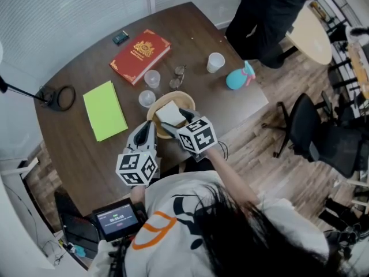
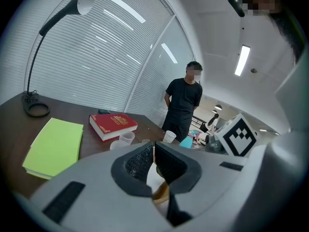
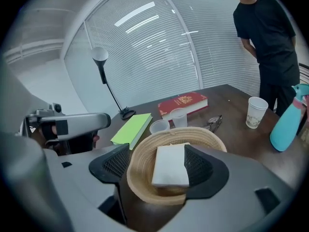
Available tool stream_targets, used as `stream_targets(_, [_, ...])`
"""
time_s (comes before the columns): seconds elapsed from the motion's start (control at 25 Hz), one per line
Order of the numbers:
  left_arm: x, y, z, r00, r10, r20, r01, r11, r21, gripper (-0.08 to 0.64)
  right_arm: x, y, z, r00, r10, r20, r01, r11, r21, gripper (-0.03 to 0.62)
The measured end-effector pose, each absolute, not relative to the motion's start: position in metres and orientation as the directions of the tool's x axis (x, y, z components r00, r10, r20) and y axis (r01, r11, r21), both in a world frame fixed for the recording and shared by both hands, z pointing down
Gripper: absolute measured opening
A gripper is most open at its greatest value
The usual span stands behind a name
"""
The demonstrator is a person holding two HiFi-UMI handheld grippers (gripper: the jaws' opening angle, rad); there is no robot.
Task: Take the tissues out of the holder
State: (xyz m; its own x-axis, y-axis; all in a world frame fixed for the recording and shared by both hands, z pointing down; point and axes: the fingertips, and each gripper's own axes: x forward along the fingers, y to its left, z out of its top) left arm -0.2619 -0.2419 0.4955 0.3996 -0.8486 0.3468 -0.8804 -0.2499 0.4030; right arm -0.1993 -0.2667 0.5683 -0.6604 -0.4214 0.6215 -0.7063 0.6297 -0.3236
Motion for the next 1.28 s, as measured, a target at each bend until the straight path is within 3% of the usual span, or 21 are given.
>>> stream_targets(0.2, [-0.264,-0.248,0.495,0.410,-0.846,0.340,-0.874,-0.258,0.413,0.005,-0.205,-0.270,0.586,-0.628,-0.396,0.670,-0.707,0.649,-0.279,0.377])
stream_targets(1.08, [-0.274,-0.254,0.498,0.389,-0.861,0.328,-0.871,-0.229,0.435,0.005,-0.211,-0.286,0.640,-0.447,-0.206,0.870,-0.693,0.695,-0.192,0.379])
stream_targets(1.28, [-0.273,-0.253,0.498,0.390,-0.860,0.328,-0.872,-0.231,0.432,0.005,-0.206,-0.287,0.651,-0.361,-0.233,0.903,-0.692,0.716,-0.091,0.379])
